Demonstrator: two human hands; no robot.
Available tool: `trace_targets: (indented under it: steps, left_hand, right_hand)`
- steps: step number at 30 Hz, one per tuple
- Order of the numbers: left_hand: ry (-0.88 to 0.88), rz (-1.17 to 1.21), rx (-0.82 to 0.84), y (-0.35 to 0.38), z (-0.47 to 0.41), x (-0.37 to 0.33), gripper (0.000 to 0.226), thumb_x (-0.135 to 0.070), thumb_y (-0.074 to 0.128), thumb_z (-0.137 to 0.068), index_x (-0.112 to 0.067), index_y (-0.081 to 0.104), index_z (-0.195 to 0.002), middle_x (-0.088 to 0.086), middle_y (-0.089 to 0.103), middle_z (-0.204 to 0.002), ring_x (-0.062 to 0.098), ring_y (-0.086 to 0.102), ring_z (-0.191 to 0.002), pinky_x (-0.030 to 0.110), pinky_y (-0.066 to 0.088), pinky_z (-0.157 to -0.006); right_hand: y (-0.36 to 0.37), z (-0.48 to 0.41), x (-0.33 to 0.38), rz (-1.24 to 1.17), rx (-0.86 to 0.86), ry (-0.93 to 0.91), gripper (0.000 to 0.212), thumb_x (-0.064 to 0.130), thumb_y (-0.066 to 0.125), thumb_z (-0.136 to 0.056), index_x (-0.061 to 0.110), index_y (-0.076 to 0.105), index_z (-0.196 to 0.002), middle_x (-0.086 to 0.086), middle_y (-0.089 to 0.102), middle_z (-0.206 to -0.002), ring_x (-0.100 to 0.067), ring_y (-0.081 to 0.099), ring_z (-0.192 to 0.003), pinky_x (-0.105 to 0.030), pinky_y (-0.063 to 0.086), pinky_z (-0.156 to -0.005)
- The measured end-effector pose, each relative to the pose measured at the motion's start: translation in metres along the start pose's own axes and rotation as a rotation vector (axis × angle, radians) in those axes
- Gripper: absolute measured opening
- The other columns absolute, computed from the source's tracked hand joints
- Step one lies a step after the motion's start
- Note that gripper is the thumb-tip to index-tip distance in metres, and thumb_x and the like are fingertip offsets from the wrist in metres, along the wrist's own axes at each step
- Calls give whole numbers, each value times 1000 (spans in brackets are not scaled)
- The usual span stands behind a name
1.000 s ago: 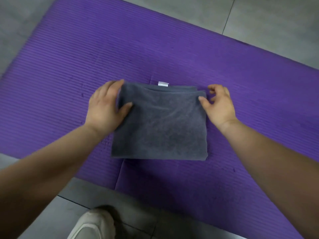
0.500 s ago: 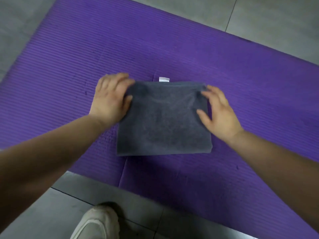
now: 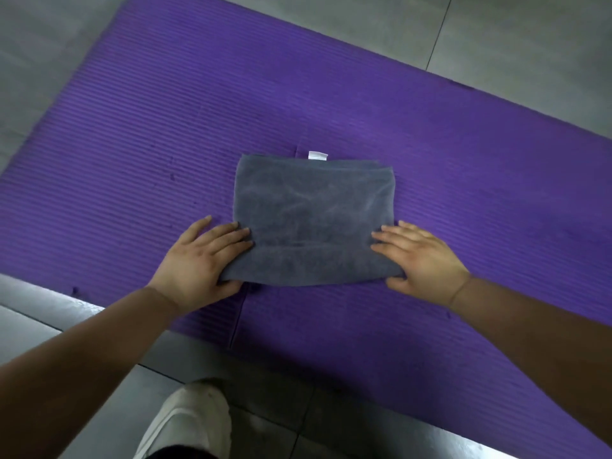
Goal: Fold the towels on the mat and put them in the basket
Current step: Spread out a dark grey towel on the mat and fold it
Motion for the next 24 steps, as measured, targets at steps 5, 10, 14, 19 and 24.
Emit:
trace_targets:
  steps: [5, 10, 14, 19, 24]
  left_hand:
    - [94, 75, -82, -16, 19, -11, 42, -38, 47, -72, -8, 72, -88, 3, 73, -90, 16, 47, -108, 26, 10, -113]
    - [-231, 461, -92, -12, 37, -4, 27, -39, 45, -70, -22, 65, -76, -1, 71, -76, 12, 57, -85, 13, 24, -105]
    - [-652, 635, -152, -22, 21, 10, 68, -63, 25, -51, -10, 60, -75, 3, 54, -64, 20, 51, -68, 28, 33, -61]
    - [-754, 509, -116, -32, -16, 31, 64, -60, 36, -77, -1, 56, -90, 25, 63, -95, 37, 58, -93, 37, 38, -73]
    - [-834, 281, 150, -11, -39, 42, 50, -42, 28, -97, -3, 52, -114, 20, 60, -115, 35, 53, -108, 35, 33, -76]
  right_hand:
    - [-8, 30, 20, -222, -118, 67, 40, 30, 43, -62, 10, 65, -90, -9, 72, -79, -21, 68, -76, -28, 37, -85]
    - [-11, 45, 16, -531, -231, 420, 35, 33, 38, -71, 14, 47, -99, -16, 68, -73, -27, 64, -63, -28, 47, -51]
    - [-26, 27, 0, -549, -362, 635, 65, 42, 32, -76, -5, 49, -117, -21, 65, -99, -39, 64, -82, -34, 45, -67]
    - [-23, -1, -26, -582, -347, 904, 42, 18, 37, -96, 15, 36, -138, -7, 42, -140, -30, 50, -117, -35, 39, -89]
    - [-6, -22, -44, -415, -131, 967, 40, 18, 35, -97, 20, 43, -136, -8, 36, -137, -30, 45, -118, -35, 35, -95]
Point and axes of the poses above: each hand's wrist, its own z-axis away from the middle knuckle, its own y-axis out of the palm, x = y × z, the point moved 8 cm from there along -z, towards the middle knuckle
